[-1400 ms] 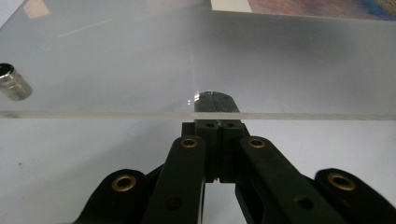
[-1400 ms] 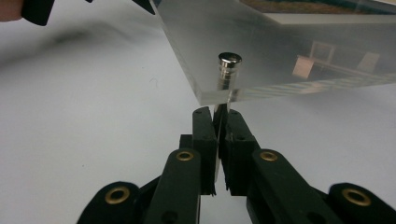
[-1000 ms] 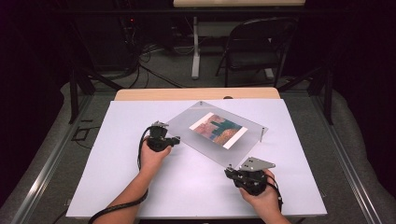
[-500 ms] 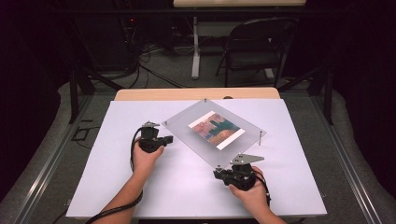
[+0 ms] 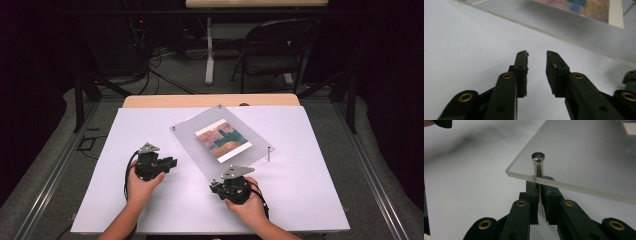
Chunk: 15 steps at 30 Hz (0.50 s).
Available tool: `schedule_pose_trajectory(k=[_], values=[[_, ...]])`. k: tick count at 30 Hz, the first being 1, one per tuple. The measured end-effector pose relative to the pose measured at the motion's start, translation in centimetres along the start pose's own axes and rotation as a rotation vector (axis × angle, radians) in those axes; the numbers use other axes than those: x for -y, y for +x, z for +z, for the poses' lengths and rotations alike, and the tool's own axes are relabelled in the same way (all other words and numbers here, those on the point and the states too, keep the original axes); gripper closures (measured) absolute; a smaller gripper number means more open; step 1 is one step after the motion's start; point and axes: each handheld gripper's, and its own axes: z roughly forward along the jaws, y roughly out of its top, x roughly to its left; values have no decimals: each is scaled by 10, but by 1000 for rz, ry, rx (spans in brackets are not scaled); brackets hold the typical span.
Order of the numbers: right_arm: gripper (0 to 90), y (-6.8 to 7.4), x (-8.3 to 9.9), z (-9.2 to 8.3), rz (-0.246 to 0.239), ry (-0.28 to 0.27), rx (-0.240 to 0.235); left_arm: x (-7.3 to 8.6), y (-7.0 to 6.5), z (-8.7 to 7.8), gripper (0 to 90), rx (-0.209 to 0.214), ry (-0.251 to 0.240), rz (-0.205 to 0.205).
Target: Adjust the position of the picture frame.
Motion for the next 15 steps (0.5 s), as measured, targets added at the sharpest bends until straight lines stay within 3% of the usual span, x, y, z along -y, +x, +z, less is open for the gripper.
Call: schedule_pose_trajectory(k=[2, 6, 10, 15], values=[[837, 2, -1, 4, -15, -2, -1, 6, -4, -2, 634, 7, -2, 10], [832, 1, 0, 5, -18, 3, -10, 13, -13, -4, 602, 22, -32, 45], [734, 0, -1, -1, -26, -5, -33, 16, -21, -5, 558, 20, -49, 79], [608, 4, 2, -17, -105, 8, 10, 21, -31, -6, 495, 27, -33, 81]])
